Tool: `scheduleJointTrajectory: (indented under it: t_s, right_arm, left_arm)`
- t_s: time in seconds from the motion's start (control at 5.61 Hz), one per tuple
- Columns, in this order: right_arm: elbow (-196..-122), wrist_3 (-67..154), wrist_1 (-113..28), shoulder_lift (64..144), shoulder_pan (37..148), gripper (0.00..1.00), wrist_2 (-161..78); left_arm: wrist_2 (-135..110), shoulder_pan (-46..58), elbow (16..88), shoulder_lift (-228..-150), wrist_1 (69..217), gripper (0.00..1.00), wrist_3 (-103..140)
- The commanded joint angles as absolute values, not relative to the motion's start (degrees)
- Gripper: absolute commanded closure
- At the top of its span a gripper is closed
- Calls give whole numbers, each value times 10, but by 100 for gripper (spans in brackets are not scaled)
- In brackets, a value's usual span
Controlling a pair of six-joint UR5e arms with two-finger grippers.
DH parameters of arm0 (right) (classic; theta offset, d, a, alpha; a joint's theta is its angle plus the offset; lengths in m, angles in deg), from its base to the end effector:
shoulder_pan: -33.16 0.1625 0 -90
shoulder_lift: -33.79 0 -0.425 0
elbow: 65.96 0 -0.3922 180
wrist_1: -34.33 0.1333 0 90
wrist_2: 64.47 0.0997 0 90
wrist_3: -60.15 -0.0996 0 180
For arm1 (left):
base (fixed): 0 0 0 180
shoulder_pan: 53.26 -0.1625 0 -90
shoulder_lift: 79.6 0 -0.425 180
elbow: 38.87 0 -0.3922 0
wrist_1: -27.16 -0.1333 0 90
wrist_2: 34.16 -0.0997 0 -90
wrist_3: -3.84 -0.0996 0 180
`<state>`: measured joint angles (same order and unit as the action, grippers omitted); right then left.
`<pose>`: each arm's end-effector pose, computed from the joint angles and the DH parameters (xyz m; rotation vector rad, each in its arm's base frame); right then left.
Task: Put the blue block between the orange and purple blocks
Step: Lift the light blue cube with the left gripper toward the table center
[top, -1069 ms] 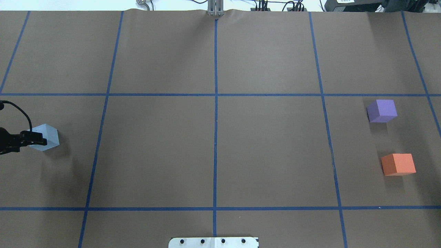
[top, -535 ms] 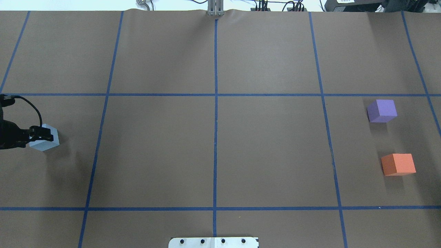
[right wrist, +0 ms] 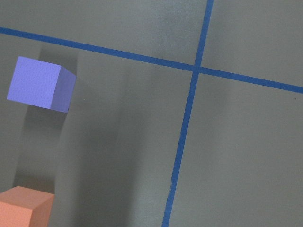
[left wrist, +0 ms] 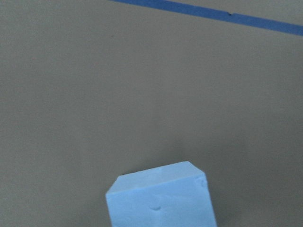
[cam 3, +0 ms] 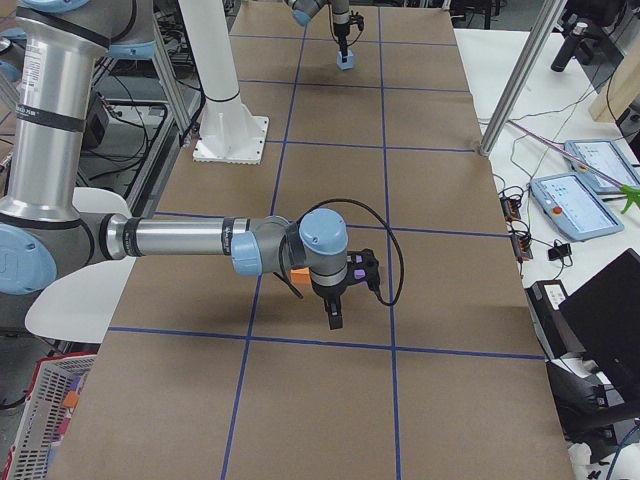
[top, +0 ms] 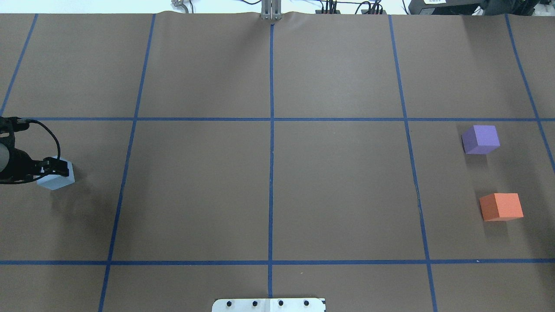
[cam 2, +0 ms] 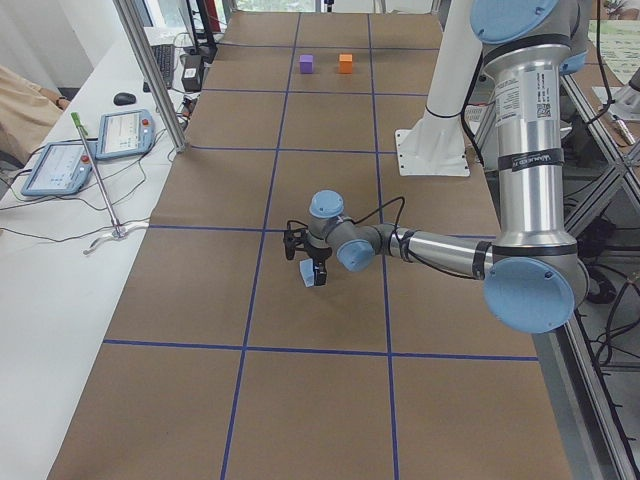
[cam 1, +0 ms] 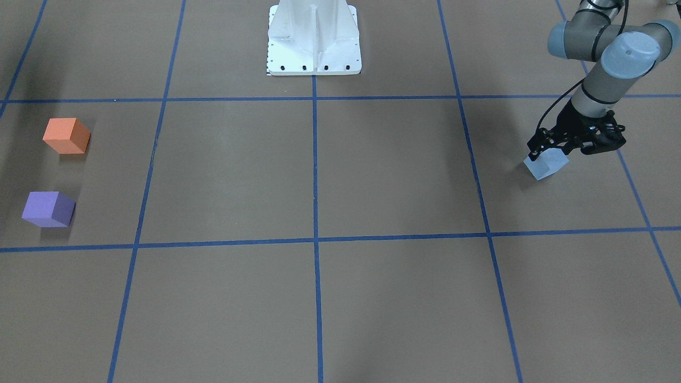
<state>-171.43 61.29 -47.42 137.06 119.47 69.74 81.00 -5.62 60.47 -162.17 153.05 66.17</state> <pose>0.0376 -0.4086 0.6132 0.1562 -0.7737 -0.1502 0.2502 -0.4094 0.5810 0.0616 0.7726 -0.1861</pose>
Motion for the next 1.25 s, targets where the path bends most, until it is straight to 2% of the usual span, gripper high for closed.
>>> scheduleJointTrajectory:
  t_s: [0.0, 0.18, 0.36, 0.53, 0.71, 0.89, 1.07]
  right_arm:
    - [-1714, 613, -474, 1371, 1195, 0, 697]
    - [-1714, 613, -474, 1371, 1195, 0, 697]
    - [-1714, 613, -474, 1371, 1195, 0, 697]
    - [-1714, 613, -475, 1371, 1194, 0, 698]
    - [-1714, 612, -475, 1371, 1195, 0, 699]
    - [-1710, 613, -475, 1371, 1195, 0, 699]
    - [-1710, 613, -475, 1371, 1195, 0, 700]
  left_arm:
    - [805, -56, 599, -1622, 1531, 17, 645]
    - [803, -57, 597, -1631, 1531, 62, 637]
    - [804, -55, 604, -1637, 1531, 100, 617]
    - [811, -44, 624, -1642, 1520, 100, 592]
    - [812, -42, 665, -1694, 1416, 100, 592]
    - [808, -44, 701, -1801, 1251, 100, 592]
    - [809, -60, 692, -1913, 1151, 100, 593]
